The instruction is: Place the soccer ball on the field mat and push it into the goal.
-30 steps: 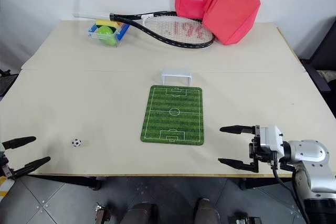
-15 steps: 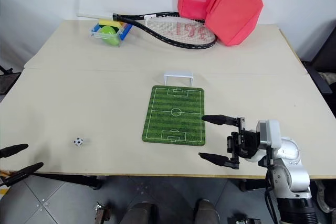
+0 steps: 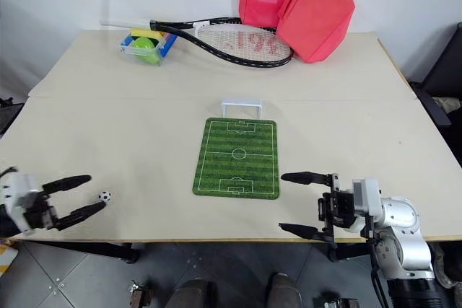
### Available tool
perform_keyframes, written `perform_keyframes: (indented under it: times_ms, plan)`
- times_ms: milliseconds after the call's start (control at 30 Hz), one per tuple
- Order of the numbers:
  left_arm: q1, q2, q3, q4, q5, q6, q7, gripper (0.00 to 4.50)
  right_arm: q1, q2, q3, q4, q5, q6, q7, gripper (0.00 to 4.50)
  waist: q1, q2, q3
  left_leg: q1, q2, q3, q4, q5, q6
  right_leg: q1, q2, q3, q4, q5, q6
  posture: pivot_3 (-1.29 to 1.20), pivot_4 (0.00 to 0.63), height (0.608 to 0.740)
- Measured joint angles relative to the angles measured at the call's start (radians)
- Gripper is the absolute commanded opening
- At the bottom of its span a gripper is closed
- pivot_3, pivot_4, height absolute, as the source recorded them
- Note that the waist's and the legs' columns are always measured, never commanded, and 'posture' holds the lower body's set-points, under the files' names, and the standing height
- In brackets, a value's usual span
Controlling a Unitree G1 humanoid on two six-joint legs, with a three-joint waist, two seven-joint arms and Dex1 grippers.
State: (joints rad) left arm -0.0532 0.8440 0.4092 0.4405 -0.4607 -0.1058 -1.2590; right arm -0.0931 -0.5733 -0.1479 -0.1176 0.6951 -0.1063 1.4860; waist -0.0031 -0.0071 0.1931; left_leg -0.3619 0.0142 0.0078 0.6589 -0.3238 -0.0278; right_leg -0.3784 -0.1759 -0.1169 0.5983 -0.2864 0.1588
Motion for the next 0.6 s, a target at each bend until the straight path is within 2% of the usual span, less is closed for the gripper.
perform_keyframes:
  times_ms: [200, 233, 300, 567, 600]
  plan:
    - [-0.061, -0.018, -0.071, 0.045, 0.043, -0.003, 0.006, 4.48, 0.005, 0.0, 0.0, -0.032, -0.001, 0.009, -0.024, 4.5, 0.001, 0.0, 0.0, 0.001, 0.001, 0.002, 0.0, 0.0, 0.0, 0.0, 0.001, 0.002, 0.0, 0.0, 0.0, 0.0, 0.15, 0.74]
    - [-0.063, -0.018, -0.077, 0.048, 0.048, -0.003, 0.004, 4.08, 0.006, 0.0, 0.0, -0.038, -0.002, 0.014, -0.032, 4.5, 0.001, 0.0, 0.0, 0.001, 0.001, 0.002, 0.0, -0.001, 0.0, 0.0, 0.001, 0.002, 0.0, 0.0, 0.0, 0.0, 0.15, 0.74]
    - [-0.065, -0.018, -0.078, 0.051, 0.051, -0.004, 0.0, 3.66, 0.006, 0.0, 0.0, -0.045, -0.002, 0.02, -0.042, 4.5, 0.002, 0.0, 0.0, 0.001, 0.001, 0.002, 0.0, -0.001, 0.0, 0.0, 0.001, 0.002, 0.0, 0.0, 0.0, 0.0, 0.15, 0.74]
    - [-0.064, -0.007, -0.078, 0.078, 0.068, -0.016, -0.015, 1.02, 0.025, 0.0, 0.0, -0.062, -0.011, 0.02, -0.084, 4.5, 0.002, 0.0, 0.0, 0.002, 0.001, 0.002, 0.0, -0.001, 0.0, 0.0, 0.001, 0.002, 0.001, 0.0, 0.0, 0.0, 0.15, 0.74]
    - [-0.064, -0.005, -0.078, 0.078, 0.071, -0.019, -0.016, 0.85, 0.025, 0.0, 0.0, -0.064, -0.013, 0.02, -0.088, 4.5, 0.002, 0.0, 0.0, 0.002, 0.001, 0.002, 0.0, -0.001, 0.0, 0.0, 0.001, 0.003, 0.001, 0.0, 0.0, 0.0, 0.15, 0.74]
